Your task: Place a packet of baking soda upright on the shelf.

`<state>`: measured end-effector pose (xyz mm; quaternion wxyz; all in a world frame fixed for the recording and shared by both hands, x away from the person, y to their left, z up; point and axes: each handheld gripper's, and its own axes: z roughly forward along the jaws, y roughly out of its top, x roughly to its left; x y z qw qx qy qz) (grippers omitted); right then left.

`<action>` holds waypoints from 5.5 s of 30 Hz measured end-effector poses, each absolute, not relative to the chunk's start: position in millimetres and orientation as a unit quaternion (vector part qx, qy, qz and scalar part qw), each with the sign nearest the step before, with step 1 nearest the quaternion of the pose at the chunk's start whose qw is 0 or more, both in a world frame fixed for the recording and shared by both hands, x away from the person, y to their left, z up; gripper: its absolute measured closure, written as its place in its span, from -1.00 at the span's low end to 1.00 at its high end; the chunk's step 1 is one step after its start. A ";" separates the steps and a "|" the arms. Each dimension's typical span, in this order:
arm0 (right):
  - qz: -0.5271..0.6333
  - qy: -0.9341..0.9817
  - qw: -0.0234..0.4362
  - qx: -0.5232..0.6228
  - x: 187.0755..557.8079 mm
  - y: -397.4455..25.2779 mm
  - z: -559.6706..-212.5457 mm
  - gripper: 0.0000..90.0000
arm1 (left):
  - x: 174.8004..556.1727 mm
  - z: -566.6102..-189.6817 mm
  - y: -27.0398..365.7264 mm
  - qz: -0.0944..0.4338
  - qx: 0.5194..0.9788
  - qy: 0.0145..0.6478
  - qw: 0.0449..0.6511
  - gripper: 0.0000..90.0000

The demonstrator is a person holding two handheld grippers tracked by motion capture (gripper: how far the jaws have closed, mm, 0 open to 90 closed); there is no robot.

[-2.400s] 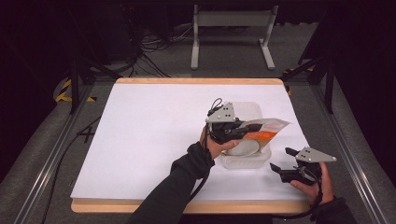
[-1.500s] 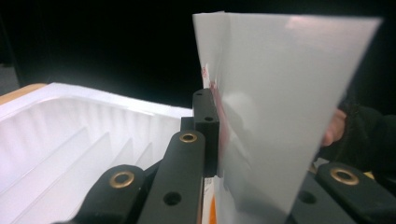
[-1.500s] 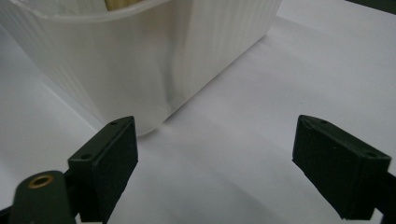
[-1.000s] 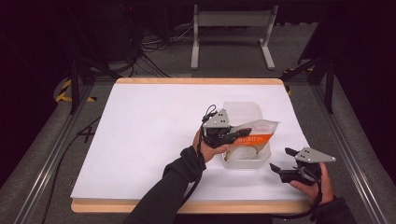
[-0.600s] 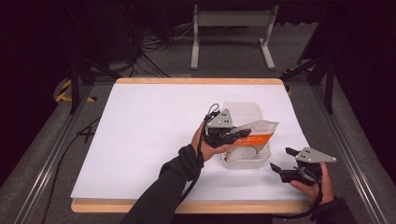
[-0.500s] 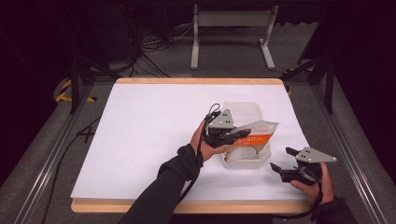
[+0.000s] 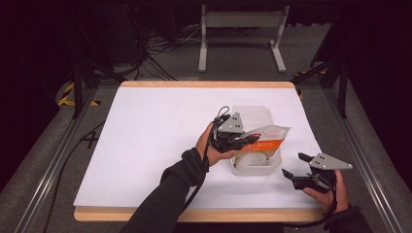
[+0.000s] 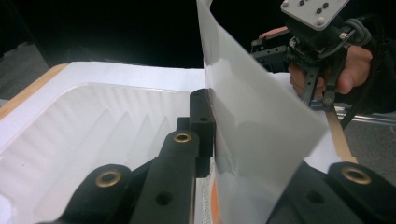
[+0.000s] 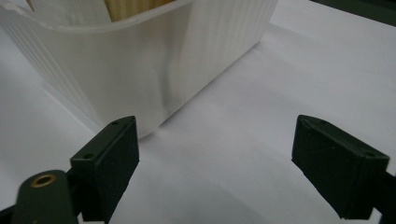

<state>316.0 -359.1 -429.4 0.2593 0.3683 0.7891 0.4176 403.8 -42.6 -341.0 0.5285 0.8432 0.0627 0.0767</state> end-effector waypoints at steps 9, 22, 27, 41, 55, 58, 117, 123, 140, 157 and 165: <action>0.417 0.790 0.259 0.367 316.1 -358.2 -429.5 -0.65 | 401.9 -337.3 -38.8 0.103 0.846 0.066 0.518 0.57; 0.414 0.792 0.257 0.369 317.0 -358.7 -430.8 -0.66 | 406.1 -333.5 -27.4 0.143 0.851 0.091 0.497 -0.26; 0.411 0.793 0.257 0.369 317.0 -358.6 -431.4 -0.66 | 407.4 -334.6 -26.4 0.157 0.854 0.102 0.485 -0.56; 0.411 0.794 0.258 0.366 316.8 -357.9 -430.8 -0.66 | 410.0 -338.5 -8.3 0.160 0.866 0.106 0.462 -0.81; 0.409 0.797 0.256 0.363 316.0 -355.6 -430.3 -0.66 | 397.5 -343.2 14.8 0.190 0.879 0.093 0.427 -0.81; 0.408 0.798 0.256 0.362 316.0 -355.2 -430.2 -0.66 | 397.8 -345.8 22.3 0.191 0.881 0.100 0.420 -0.81; 0.385 0.820 0.261 0.333 310.6 -343.9 -430.4 -0.68 | 370.8 -410.3 184.6 0.256 0.870 0.217 0.361 -0.83; 0.383 0.820 0.265 0.332 310.7 -344.9 -430.8 -0.68 | 361.5 -414.7 206.4 0.261 0.864 0.236 0.361 -0.83; 0.384 0.817 0.270 0.334 311.3 -348.0 -430.9 -0.70 | 341.9 -428.4 251.9 0.264 0.850 0.278 0.362 -0.84; 0.389 0.809 0.277 0.343 312.9 -354.2 -431.3 -0.73 | 319.5 -439.1 296.0 0.244 0.811 0.336 0.412 -0.85; 0.392 0.803 0.281 0.350 313.6 -357.5 -431.0 -0.73 | 315.9 -440.3 302.6 0.241 0.793 0.352 0.434 -0.85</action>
